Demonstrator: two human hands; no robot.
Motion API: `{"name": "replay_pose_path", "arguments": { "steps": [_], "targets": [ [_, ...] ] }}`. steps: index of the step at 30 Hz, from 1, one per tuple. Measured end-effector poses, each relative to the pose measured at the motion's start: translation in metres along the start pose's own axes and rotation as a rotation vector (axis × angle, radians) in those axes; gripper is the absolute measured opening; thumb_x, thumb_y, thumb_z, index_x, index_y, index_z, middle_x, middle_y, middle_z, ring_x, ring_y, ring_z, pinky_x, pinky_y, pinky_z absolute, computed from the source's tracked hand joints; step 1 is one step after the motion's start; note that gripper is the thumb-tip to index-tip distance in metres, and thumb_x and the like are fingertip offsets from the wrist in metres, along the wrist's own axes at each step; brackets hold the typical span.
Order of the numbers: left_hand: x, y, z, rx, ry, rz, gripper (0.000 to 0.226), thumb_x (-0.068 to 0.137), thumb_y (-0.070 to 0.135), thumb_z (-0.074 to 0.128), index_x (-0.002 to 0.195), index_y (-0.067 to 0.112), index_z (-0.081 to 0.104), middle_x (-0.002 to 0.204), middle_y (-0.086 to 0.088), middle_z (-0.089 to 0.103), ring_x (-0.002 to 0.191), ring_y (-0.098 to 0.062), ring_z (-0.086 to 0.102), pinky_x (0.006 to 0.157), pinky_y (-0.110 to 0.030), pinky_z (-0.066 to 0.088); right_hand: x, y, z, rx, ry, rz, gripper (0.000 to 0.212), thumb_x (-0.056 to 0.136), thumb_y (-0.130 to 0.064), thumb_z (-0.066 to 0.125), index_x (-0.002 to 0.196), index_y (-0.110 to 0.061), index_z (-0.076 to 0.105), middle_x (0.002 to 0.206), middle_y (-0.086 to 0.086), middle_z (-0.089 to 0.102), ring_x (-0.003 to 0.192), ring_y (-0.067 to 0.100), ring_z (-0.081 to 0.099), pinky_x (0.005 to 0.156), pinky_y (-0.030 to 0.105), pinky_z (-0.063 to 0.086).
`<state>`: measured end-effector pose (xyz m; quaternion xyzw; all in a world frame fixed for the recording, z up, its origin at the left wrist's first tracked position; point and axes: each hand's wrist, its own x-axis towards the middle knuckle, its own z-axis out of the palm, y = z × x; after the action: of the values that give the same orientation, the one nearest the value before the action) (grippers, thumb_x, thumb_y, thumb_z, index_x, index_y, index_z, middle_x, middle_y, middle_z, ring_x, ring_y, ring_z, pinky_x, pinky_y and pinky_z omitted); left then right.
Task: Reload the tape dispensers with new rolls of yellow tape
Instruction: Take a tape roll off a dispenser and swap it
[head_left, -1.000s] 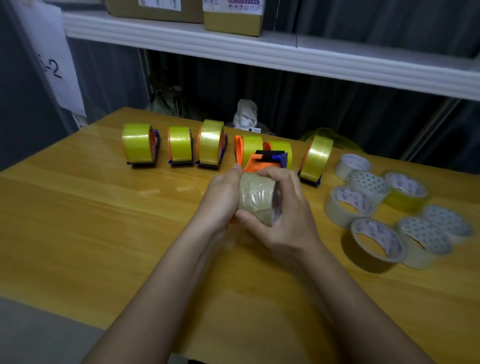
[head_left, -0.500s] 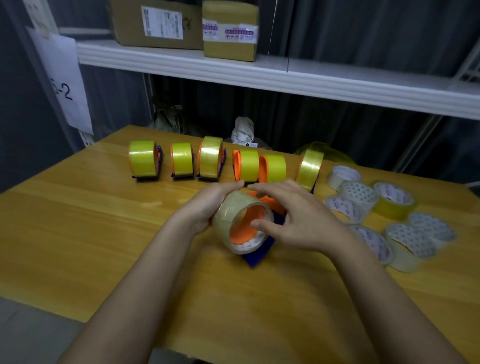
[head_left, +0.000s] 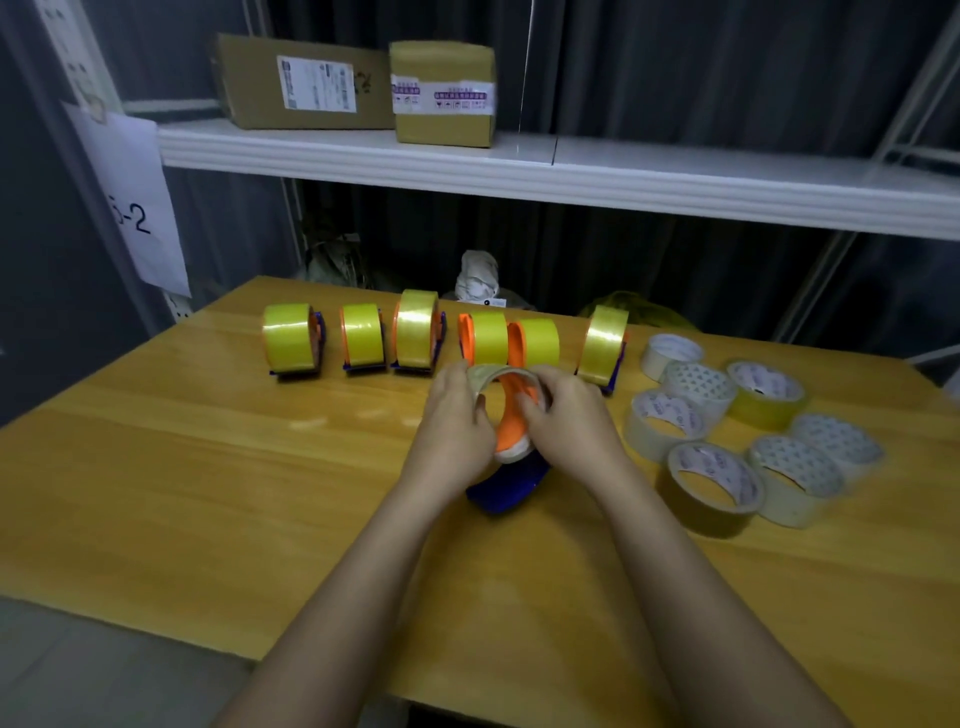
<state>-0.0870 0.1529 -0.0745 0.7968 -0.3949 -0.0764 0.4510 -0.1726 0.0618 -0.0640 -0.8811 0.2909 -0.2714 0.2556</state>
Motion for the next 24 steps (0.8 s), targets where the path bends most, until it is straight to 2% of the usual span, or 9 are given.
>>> {"name": "replay_pose_path", "arguments": {
  "steps": [3, 6, 9, 11, 16, 19, 21, 24],
  "targets": [
    [0.004, 0.001, 0.004, 0.014, 0.041, -0.022, 0.048, 0.099, 0.007, 0.039, 0.146, 0.007, 0.027, 0.150, -0.005, 0.030, 0.139, -0.018, 0.026, 0.099, -0.015, 0.023, 0.001, 0.000, 0.003, 0.089, -0.040, 0.054, 0.024, 0.090, -0.015, 0.065, 0.114, -0.016, 0.061, 0.095, -0.005, 0.061, 0.085, 0.011, 0.054, 0.066, 0.021, 0.038],
    [0.007, 0.002, 0.008, 0.053, 0.051, -0.048, 0.050, 0.096, 0.003, 0.042, 0.145, 0.007, 0.031, 0.148, -0.008, 0.034, 0.138, -0.022, 0.029, 0.103, -0.026, 0.031, -0.003, 0.002, 0.011, 0.137, 0.009, 0.114, 0.027, 0.088, -0.012, 0.068, 0.115, -0.013, 0.065, 0.099, -0.001, 0.066, 0.090, 0.011, 0.058, 0.071, 0.020, 0.040],
    [0.010, 0.005, 0.012, 0.073, 0.046, -0.064, 0.048, 0.095, 0.002, 0.045, 0.142, 0.008, 0.036, 0.142, -0.009, 0.043, 0.129, -0.022, 0.042, 0.089, -0.022, 0.037, -0.004, 0.005, 0.019, 0.164, 0.090, 0.190, 0.030, 0.089, -0.012, 0.067, 0.119, -0.015, 0.066, 0.109, 0.001, 0.069, 0.102, 0.017, 0.062, 0.073, 0.022, 0.040],
    [0.010, 0.006, 0.013, 0.072, 0.059, -0.058, 0.047, 0.093, 0.000, 0.046, 0.139, 0.009, 0.040, 0.136, -0.009, 0.049, 0.120, -0.021, 0.050, 0.081, -0.021, 0.038, -0.003, 0.005, 0.022, 0.175, 0.142, 0.237, 0.030, 0.089, -0.012, 0.066, 0.119, -0.015, 0.066, 0.110, 0.001, 0.069, 0.103, 0.018, 0.062, 0.072, 0.022, 0.039],
    [0.008, 0.007, 0.014, 0.052, 0.092, -0.047, 0.048, 0.092, -0.002, 0.046, 0.139, 0.009, 0.042, 0.136, -0.008, 0.050, 0.118, -0.021, 0.053, 0.083, -0.023, 0.041, -0.001, 0.004, 0.027, 0.102, 0.202, 0.259, 0.030, 0.091, -0.011, 0.063, 0.120, -0.015, 0.066, 0.109, 0.002, 0.070, 0.102, 0.019, 0.063, 0.070, 0.019, 0.038],
    [0.009, 0.004, 0.014, 0.037, 0.102, -0.026, 0.049, 0.094, -0.001, 0.046, 0.141, 0.011, 0.040, 0.137, -0.006, 0.050, 0.121, -0.019, 0.051, 0.080, -0.015, 0.036, -0.001, 0.004, 0.029, 0.038, 0.209, 0.241, 0.032, 0.093, -0.014, 0.061, 0.125, -0.016, 0.063, 0.112, 0.002, 0.070, 0.102, 0.020, 0.063, 0.071, 0.019, 0.041],
    [0.011, -0.002, 0.014, -0.026, 0.088, -0.013, 0.048, 0.095, 0.001, 0.047, 0.141, 0.011, 0.040, 0.138, -0.007, 0.050, 0.125, -0.020, 0.048, 0.086, -0.013, 0.036, -0.002, 0.006, 0.026, 0.014, 0.174, 0.184, 0.034, 0.094, -0.017, 0.061, 0.128, -0.017, 0.059, 0.112, 0.004, 0.068, 0.102, 0.021, 0.062, 0.075, 0.023, 0.046],
    [0.016, -0.009, 0.016, -0.141, 0.079, -0.066, 0.046, 0.097, 0.012, 0.050, 0.142, 0.012, 0.038, 0.136, -0.006, 0.051, 0.126, -0.020, 0.047, 0.099, -0.027, 0.039, 0.000, 0.011, 0.016, 0.146, 0.067, 0.144, 0.040, 0.093, -0.016, 0.061, 0.132, -0.021, 0.052, 0.115, 0.004, 0.064, 0.105, 0.020, 0.058, 0.085, 0.033, 0.050]
  ]
}}
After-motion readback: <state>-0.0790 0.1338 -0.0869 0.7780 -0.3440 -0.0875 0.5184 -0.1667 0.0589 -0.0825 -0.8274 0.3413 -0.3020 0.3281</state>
